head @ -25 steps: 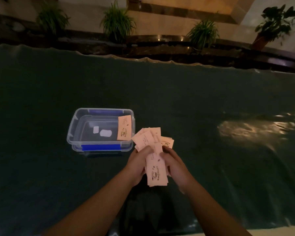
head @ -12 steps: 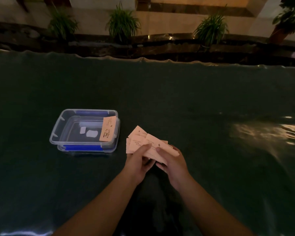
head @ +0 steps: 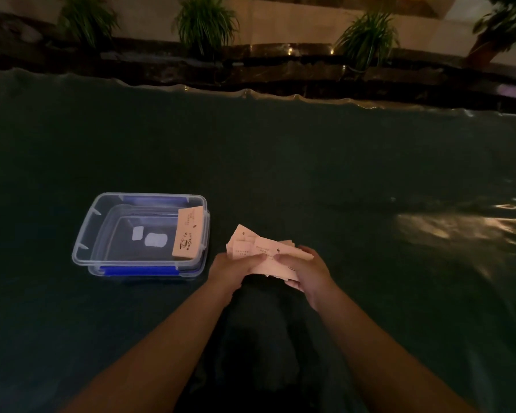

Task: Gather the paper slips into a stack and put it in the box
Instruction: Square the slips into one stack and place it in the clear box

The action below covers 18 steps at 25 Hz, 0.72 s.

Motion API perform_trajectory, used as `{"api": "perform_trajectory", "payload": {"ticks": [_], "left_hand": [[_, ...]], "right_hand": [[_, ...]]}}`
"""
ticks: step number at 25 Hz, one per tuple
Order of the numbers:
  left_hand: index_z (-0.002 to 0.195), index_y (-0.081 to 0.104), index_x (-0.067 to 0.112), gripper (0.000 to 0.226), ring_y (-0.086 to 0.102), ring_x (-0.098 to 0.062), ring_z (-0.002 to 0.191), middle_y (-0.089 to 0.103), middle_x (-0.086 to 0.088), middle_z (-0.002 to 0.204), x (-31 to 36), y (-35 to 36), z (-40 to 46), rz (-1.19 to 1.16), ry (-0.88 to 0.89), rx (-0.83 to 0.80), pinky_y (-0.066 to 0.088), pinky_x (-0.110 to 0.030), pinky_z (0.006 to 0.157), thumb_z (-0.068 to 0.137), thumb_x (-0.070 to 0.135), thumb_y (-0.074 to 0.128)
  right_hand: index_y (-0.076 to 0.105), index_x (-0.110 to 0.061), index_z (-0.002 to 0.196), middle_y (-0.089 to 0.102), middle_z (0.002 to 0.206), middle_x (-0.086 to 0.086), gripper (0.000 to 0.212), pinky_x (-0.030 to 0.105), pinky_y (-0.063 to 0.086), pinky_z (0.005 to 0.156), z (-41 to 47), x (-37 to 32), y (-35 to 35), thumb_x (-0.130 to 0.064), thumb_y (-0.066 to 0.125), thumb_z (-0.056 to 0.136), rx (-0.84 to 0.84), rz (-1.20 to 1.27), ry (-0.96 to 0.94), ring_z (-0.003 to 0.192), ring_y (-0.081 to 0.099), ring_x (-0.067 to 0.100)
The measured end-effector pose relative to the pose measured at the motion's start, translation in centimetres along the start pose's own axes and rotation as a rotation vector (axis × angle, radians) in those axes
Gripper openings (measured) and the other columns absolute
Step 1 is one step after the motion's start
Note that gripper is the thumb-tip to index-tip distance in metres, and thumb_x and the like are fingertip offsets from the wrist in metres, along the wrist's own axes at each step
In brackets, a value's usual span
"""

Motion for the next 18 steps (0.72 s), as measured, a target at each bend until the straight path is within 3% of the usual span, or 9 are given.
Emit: {"api": "perform_trajectory", "payload": {"ticks": [3,6,10,15,18], "left_hand": [[0.159,0.026,0.019,0.132,0.036,-0.037,0.145,0.027,-0.014,0.163,0.3,-0.2,1.0,0.369,0.0,0.134,0.04,-0.055,0.114,0.054,0.071,0.086],[0.162,0.014,0.021,0.133,0.02,-0.036,0.153,0.016,-0.012,0.168,0.8,0.0,1.7,0.433,0.094,0.108,0.03,-0.055,0.119,0.061,0.073,0.082],[0.162,0.013,0.024,0.116,0.024,-0.036,0.15,0.013,-0.01,0.167,0.6,0.4,2.3,0.396,0.105,0.04,0.032,-0.053,0.117,0.074,0.068,0.075],[0.16,0.024,0.021,0.103,0.035,-0.034,0.145,0.032,-0.01,0.161,0.2,-0.2,2.4,0.349,0.146,-0.017,0.035,-0.053,0.116,0.078,0.057,0.074],[0.152,0.041,0.018,0.096,0.056,-0.029,0.13,0.054,-0.008,0.147,-0.3,-1.4,2.2,0.161,0.114,-0.149,0.047,-0.052,0.109,0.071,0.038,0.088]], "right_hand": [[0.055,-0.02,0.143,0.067,0.132,0.008,0.074,0.046,0.061,0.096,1.2,0.4,0.2,-0.025,0.091,0.079,0.029,-0.081,0.026,0.114,0.068,0.025],[0.052,-0.021,0.149,0.069,0.131,0.008,0.081,0.048,0.06,0.1,2.0,0.9,0.4,-0.026,0.091,0.078,0.03,-0.048,0.05,0.113,0.07,0.025],[0.044,-0.023,0.156,0.07,0.128,0.008,0.085,0.046,0.062,0.094,2.5,1.1,1.1,-0.022,0.086,0.082,0.015,0.01,0.058,0.107,0.073,0.025],[0.047,-0.027,0.151,0.067,0.116,-0.001,0.078,0.032,0.055,0.066,2.3,2.1,1.8,-0.02,0.084,0.083,-0.002,0.033,0.056,0.1,0.07,0.019],[0.045,-0.026,0.154,0.067,0.118,0.0,0.081,0.035,0.057,0.069,2.2,2.5,1.4,-0.012,0.083,0.083,-0.04,0.042,0.039,0.101,0.07,0.021]]}}
Point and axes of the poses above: each hand's wrist, its own z-axis towards the middle knuckle, its own y-axis out of the palm, x = y × z, the point moved 2 cm from there along z, towards the middle knuckle
